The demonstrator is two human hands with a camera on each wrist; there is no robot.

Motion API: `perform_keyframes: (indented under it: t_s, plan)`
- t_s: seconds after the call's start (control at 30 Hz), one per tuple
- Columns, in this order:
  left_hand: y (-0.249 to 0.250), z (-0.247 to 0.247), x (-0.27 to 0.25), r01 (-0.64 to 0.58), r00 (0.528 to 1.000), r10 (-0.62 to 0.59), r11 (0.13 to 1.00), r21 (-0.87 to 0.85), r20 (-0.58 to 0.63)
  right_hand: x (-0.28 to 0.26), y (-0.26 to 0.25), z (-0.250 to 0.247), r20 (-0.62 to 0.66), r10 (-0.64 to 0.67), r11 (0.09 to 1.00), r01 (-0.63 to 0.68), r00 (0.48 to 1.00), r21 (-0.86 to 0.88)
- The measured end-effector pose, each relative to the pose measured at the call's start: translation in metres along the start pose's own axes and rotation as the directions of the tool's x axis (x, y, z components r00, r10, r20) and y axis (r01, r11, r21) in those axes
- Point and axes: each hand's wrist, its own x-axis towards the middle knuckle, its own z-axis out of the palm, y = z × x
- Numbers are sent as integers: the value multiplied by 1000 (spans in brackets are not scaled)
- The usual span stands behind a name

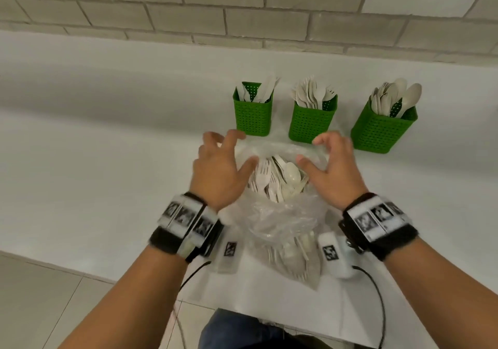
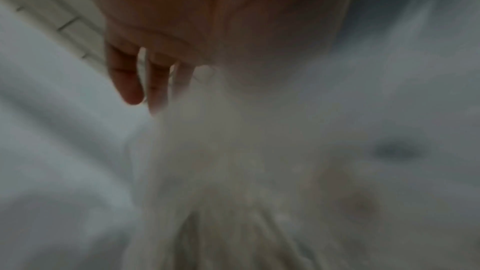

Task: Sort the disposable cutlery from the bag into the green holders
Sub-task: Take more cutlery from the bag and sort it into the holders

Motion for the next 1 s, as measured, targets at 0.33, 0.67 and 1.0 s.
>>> perform_keyframes:
  t_s: [0.33,0.67,1.0]
  plan:
    - [11,-12,-48,213,812,-196,976,33,550,-36,-21,-22,475,261,901,-35,841,-433]
    - [-5,4,-37,387,890,-324,167,-907,320,-43,5,-12,524,185,402,-550,832,732]
    - [-34,15,-27,458,879,-216,629,-628,425,-25,-5,6,404,320,857,-443,857,261]
